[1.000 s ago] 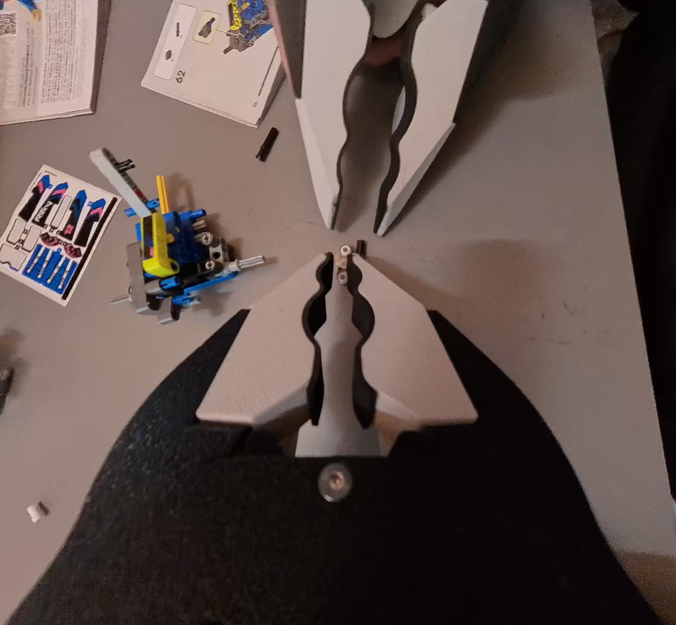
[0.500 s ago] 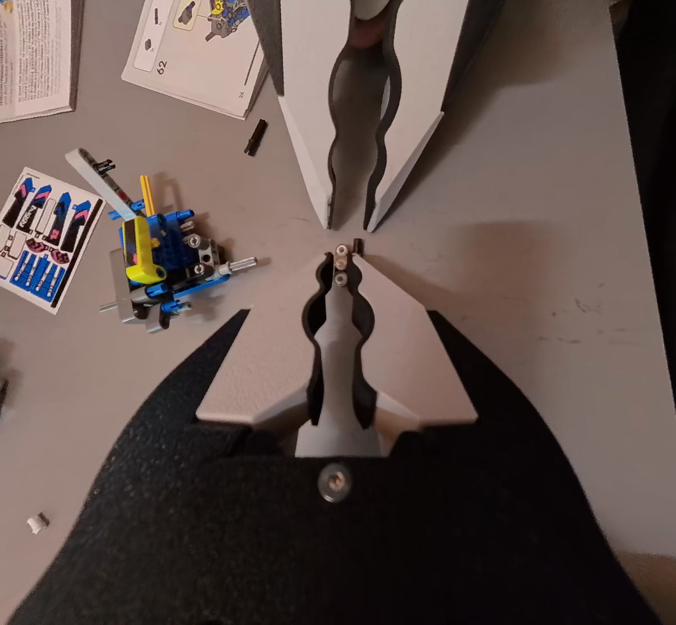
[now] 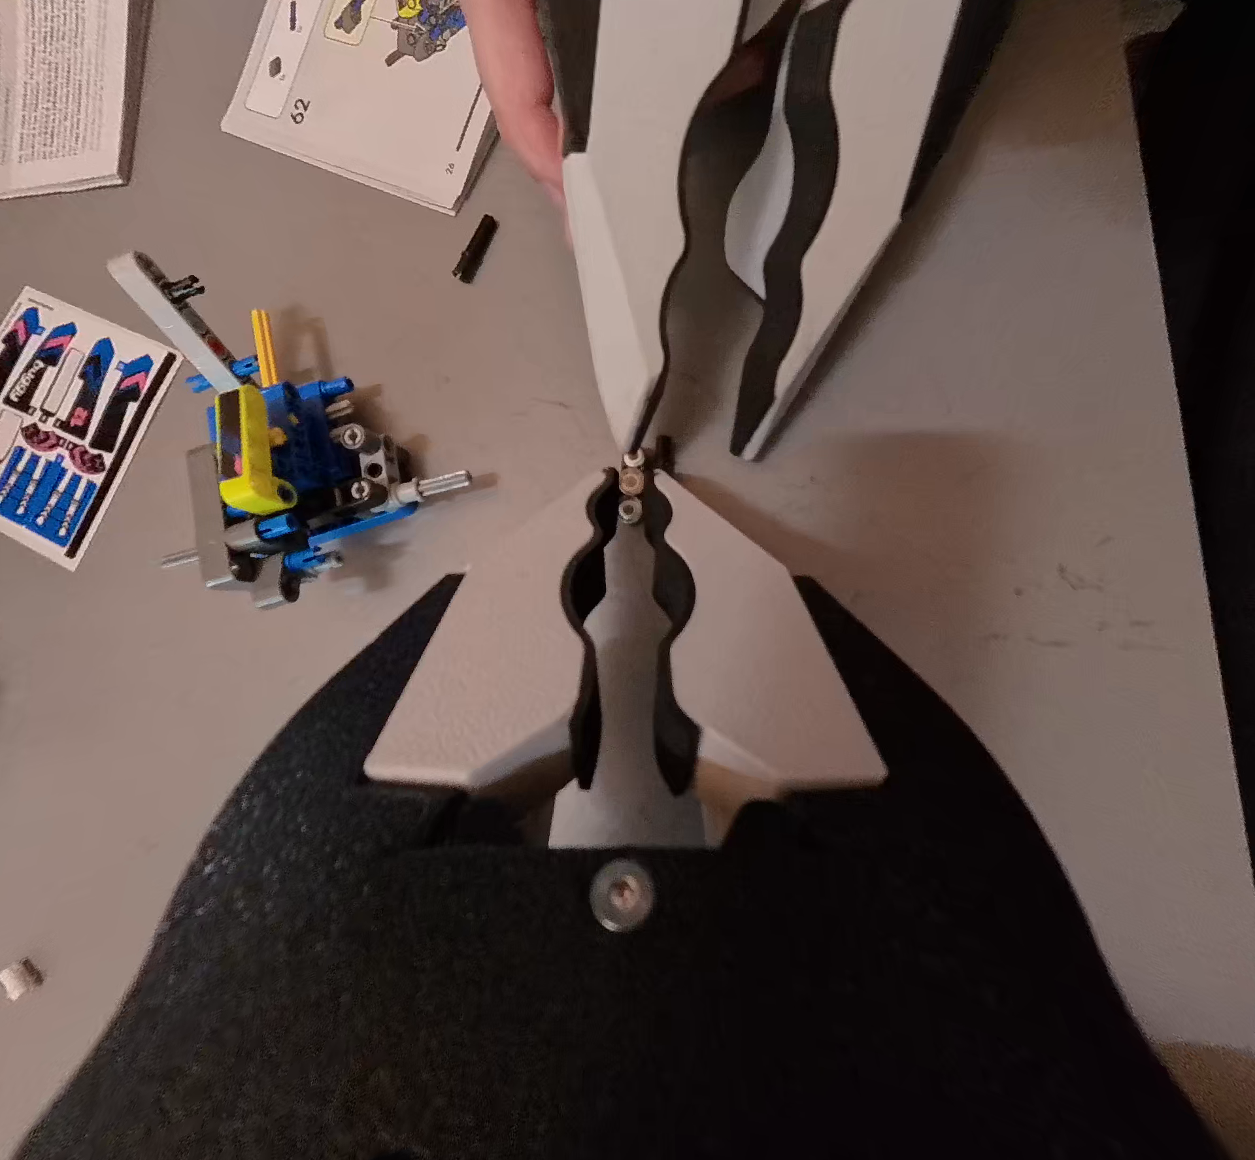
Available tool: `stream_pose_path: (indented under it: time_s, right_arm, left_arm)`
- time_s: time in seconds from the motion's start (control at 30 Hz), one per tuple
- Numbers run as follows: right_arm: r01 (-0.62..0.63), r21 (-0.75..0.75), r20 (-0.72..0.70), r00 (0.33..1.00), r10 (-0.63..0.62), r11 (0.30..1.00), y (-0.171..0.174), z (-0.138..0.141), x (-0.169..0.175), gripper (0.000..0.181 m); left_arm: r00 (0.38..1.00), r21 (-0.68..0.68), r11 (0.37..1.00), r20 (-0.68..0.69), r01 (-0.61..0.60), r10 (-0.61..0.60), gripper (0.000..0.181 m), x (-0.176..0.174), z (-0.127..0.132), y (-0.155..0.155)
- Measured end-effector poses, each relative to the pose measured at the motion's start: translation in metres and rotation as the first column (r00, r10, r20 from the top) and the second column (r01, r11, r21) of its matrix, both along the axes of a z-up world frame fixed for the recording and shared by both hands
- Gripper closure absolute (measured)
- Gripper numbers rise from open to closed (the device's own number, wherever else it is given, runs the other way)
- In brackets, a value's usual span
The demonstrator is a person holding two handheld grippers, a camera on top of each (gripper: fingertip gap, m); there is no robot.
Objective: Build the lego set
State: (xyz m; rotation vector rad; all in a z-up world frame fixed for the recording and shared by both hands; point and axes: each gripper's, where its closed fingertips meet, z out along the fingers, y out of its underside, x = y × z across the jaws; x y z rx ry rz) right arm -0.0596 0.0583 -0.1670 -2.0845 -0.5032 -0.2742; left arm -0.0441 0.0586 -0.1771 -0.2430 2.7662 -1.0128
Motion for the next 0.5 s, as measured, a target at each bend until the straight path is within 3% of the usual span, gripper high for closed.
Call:
stream_pose_path:
  time_s: [0.33, 0.5]
  right_arm:
    - [-0.020, -0.076, 0.048, 0.999, 0.024, 0.997, 0.004, -0.009, -0.003, 0.154]
    - [0.010, -0.102, -0.068, 0.998, -0.017, 0.995, 0.005, -0.011, -0.001, 0.155]
  left_arm:
    - [0.997, -0.016, 0.999, -0.073, -0.029, 0.028, 0.177, -0.001, -0.001, 0.000]
    - [0.995, 0.034, 0.999, -0.103, -0.014, 0.018, 0.177, -0.002, -0.002, 0.000]
